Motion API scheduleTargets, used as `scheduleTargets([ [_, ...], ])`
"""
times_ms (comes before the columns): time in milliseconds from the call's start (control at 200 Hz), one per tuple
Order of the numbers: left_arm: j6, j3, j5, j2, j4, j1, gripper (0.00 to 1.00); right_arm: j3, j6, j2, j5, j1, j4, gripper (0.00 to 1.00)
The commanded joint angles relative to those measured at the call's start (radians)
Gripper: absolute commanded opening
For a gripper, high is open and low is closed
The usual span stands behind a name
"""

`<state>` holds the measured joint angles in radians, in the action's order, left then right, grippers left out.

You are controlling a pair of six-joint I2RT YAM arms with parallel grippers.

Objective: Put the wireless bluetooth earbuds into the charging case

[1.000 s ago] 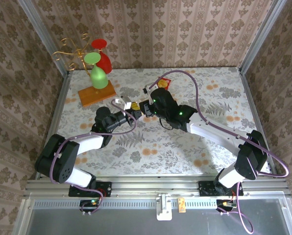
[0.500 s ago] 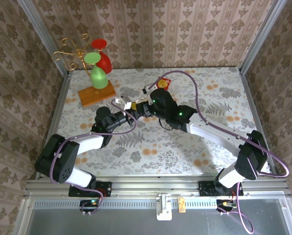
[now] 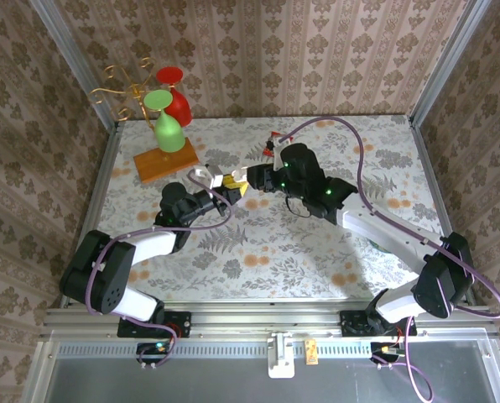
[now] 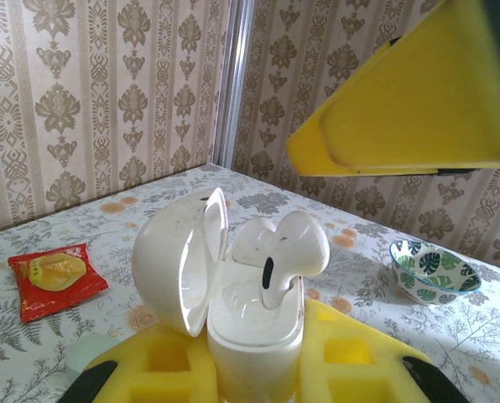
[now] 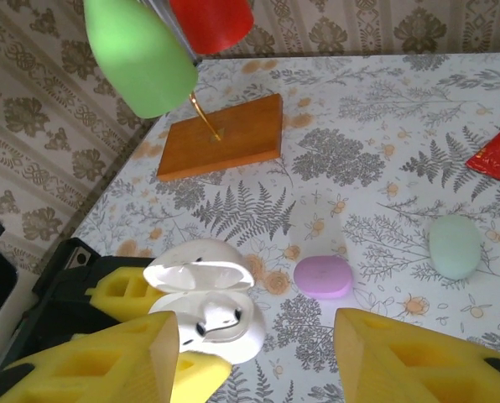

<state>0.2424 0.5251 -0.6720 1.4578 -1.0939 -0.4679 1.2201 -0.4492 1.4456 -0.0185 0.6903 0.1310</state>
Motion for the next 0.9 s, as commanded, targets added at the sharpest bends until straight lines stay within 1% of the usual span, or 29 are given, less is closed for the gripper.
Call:
scheduleTargets([
  [0, -0.017, 0.001, -0.034, -0.032, -0.044, 0.005, 0.06, -0.010, -0.039, -0.009, 0.031, -0.017, -0.005, 0.48],
  [155, -0.014, 0.003, -0.040, -0.036, -0.044, 0.005, 0.06, 0.002, -0.027, 0.018, 0.061, -0.020, 0.018, 0.46],
  [595, 0.000, 0.009, -0.020, -0.026, -0.061, 0.005, 0.06, 0.021, 0.003, 0.064, 0.122, -0.007, 0.041, 0.45],
  [890, 0.001, 0.013, -0.020, -0.009, -0.067, 0.005, 0.06, 0.026, 0.025, 0.074, 0.143, 0.010, 0.042, 0.50],
])
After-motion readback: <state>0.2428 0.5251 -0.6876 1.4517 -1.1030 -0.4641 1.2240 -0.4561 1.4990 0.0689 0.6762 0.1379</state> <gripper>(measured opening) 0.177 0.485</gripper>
